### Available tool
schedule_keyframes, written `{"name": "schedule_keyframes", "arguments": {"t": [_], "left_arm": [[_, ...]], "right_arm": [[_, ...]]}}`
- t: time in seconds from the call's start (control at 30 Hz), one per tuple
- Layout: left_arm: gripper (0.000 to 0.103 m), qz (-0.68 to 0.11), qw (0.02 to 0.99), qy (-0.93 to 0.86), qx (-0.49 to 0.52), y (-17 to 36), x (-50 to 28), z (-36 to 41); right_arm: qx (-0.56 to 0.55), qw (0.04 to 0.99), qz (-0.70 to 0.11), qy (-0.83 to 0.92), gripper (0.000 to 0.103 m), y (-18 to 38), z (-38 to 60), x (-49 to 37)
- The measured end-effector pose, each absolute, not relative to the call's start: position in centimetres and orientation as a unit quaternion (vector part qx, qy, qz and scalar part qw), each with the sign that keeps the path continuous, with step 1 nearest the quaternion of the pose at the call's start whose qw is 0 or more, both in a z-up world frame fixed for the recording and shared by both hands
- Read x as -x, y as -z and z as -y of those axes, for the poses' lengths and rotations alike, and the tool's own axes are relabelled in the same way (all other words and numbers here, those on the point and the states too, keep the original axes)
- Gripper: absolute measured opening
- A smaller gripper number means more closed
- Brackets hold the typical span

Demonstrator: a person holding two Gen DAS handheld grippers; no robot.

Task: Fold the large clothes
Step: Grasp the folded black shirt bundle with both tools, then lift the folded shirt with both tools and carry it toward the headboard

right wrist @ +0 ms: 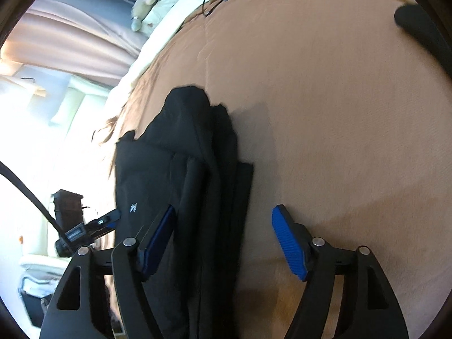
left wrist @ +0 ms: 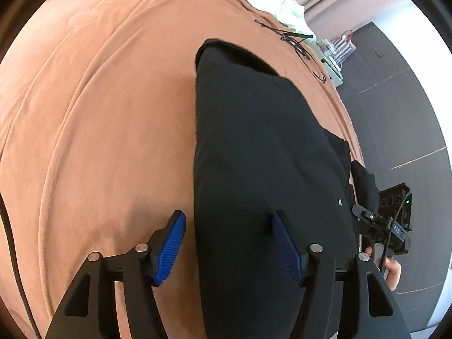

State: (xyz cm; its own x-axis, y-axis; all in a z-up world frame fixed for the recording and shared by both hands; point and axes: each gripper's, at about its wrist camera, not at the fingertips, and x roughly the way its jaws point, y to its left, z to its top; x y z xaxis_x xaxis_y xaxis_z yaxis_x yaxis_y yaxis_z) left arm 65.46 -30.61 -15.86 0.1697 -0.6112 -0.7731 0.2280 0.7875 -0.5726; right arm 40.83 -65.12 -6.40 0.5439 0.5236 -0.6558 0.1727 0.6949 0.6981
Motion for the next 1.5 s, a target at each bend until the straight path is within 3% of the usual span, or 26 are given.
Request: {"name": "schedule_keyframes", "arguments": {"t": [0.47, 0.53, 0.6, 0.7, 0.77, 0.93, 1.5], "left_arm": [[0.066, -0.586, 0.726, 0.293, 0.209, 17.8, -66.5, 30.6], [0.056, -0.585, 0.726, 0.295, 0.211, 17.8, -66.6, 30.8], [0.050, -0.588, 0.724, 0.292, 0.211, 17.5, -66.6, 30.9], [0.042, -0.582, 0.732, 0.294, 0.198, 16.5, -66.1, 31.2], [0.037, -0.578, 0.735, 0.298, 0.193, 15.7, -65.7, 31.1], [0.028, -0.562, 0.741, 0.310, 0.198, 13.2, -64.5, 30.1], [0.026, -0.460, 0.802, 0.301, 0.236, 1.8, -58.0, 17.5]], "right_arm": [[-0.408, 0.759, -0.472, -0.185, 0.069, 8.9, 64.6, -44.6], [-0.402, 0.763, -0.473, -0.181, 0.055, 9.0, 64.3, -45.0], [-0.406, 0.761, -0.470, -0.187, 0.034, 9.2, 64.4, -44.8], [-0.387, 0.777, -0.456, -0.197, 0.018, 8.0, 63.1, -44.0], [-0.378, 0.784, -0.450, -0.199, 0.015, 7.2, 62.6, -43.5], [-0.355, 0.802, -0.435, -0.206, 0.013, 4.4, 60.5, -42.6], [-0.280, 0.831, -0.378, -0.295, 0.013, -5.2, 48.3, -40.3]]}}
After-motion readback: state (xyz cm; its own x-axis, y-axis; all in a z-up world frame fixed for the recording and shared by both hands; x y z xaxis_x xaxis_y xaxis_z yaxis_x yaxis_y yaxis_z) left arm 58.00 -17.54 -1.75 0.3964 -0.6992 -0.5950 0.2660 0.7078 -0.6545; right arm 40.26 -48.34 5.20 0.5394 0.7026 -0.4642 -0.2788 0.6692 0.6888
